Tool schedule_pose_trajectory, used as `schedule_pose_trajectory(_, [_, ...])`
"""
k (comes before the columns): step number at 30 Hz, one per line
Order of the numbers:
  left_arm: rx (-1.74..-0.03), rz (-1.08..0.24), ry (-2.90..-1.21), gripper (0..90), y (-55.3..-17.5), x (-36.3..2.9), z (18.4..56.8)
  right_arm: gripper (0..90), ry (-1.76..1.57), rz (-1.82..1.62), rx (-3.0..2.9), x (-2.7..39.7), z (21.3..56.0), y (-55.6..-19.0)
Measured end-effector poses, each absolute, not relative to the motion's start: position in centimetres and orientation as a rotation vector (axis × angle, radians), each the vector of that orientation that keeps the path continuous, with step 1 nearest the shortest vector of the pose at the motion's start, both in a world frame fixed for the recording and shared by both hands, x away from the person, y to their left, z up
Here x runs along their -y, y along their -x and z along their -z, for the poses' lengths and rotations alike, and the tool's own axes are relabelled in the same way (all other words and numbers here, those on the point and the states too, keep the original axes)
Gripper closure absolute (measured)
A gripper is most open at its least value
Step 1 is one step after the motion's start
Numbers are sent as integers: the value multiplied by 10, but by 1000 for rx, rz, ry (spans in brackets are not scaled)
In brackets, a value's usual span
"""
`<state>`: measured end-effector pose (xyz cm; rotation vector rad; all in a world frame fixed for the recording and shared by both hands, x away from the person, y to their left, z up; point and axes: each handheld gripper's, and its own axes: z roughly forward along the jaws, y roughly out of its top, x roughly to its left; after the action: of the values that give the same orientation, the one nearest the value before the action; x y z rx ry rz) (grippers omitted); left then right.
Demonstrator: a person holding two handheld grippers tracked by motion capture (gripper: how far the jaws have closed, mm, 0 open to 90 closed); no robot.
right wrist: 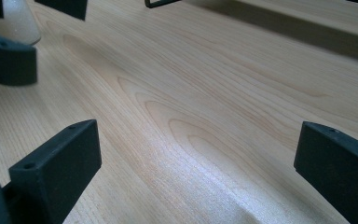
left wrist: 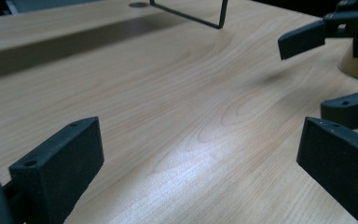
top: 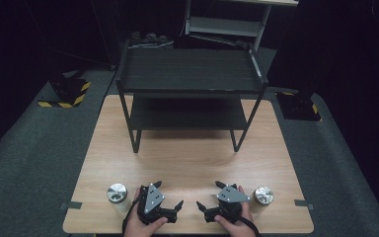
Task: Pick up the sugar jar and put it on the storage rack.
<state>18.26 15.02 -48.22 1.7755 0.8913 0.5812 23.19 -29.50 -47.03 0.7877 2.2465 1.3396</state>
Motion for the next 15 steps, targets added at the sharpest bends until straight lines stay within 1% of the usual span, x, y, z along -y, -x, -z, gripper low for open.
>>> schedule_pose_trajectory(8, [-850,-629,-1703,6,-165,-160,466,8,-791,-1348,-2254,296,470,-233])
schedule_pose_trajectory(15, [-835,-671,-1686,6,-158,-169,454,7,-795,-1352,-2249,297,471,-233])
